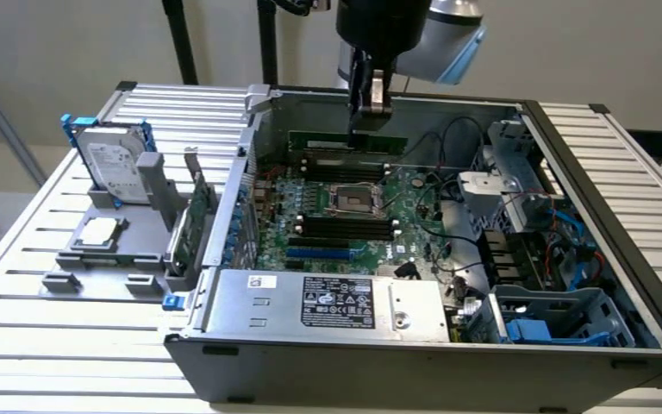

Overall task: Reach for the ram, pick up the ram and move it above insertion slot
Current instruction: 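Pick up the ram and move it above insertion slot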

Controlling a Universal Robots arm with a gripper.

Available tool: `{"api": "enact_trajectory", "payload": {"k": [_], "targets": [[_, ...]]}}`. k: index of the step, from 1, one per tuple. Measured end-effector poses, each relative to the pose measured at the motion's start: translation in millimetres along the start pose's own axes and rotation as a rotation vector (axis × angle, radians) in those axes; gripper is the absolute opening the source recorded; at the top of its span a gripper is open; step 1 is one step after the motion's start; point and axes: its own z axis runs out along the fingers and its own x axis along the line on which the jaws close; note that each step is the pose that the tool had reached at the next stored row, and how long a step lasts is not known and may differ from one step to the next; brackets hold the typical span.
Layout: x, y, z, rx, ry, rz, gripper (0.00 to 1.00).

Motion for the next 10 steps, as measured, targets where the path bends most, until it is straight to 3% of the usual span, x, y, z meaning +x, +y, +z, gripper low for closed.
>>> {"api": "enact_trajectory", "payload": {"k": [5,10], "targets": [[-13.2,-4.8,1.9,0.0043,0.0001,0.000,0.13],[-22.6,-7.1,4.6,0.0122,0.0003,-0.001,0.13]]}}
